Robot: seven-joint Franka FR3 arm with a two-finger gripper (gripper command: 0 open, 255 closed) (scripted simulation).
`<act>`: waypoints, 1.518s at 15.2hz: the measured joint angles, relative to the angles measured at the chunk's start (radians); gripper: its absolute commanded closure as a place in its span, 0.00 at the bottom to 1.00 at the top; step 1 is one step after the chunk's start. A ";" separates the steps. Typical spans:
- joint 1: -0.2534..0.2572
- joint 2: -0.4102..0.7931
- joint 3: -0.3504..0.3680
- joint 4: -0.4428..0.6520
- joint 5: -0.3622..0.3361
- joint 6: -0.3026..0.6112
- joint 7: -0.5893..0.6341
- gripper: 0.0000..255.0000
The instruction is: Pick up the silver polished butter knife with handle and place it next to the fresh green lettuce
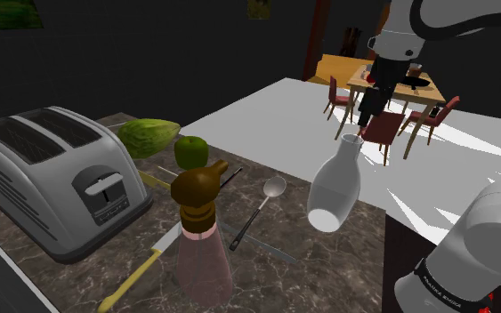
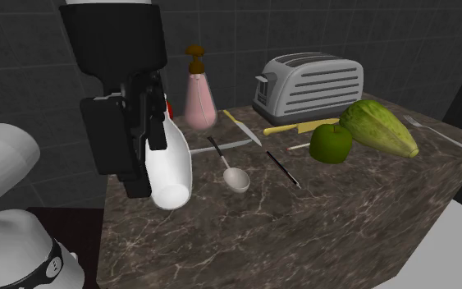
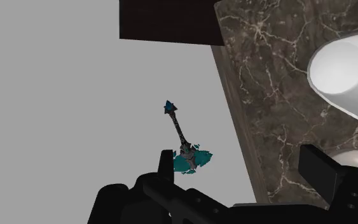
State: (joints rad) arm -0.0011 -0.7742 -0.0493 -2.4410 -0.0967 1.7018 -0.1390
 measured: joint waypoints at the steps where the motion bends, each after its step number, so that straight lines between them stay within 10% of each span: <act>1: 0.000 0.000 0.000 0.000 0.000 0.000 0.000 0.00; 23: 0.237 0.324 0.333 -0.039 0.249 0.312 0.263 0.00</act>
State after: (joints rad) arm 0.2363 -0.4501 0.2834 -2.4802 0.1522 2.0133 0.1244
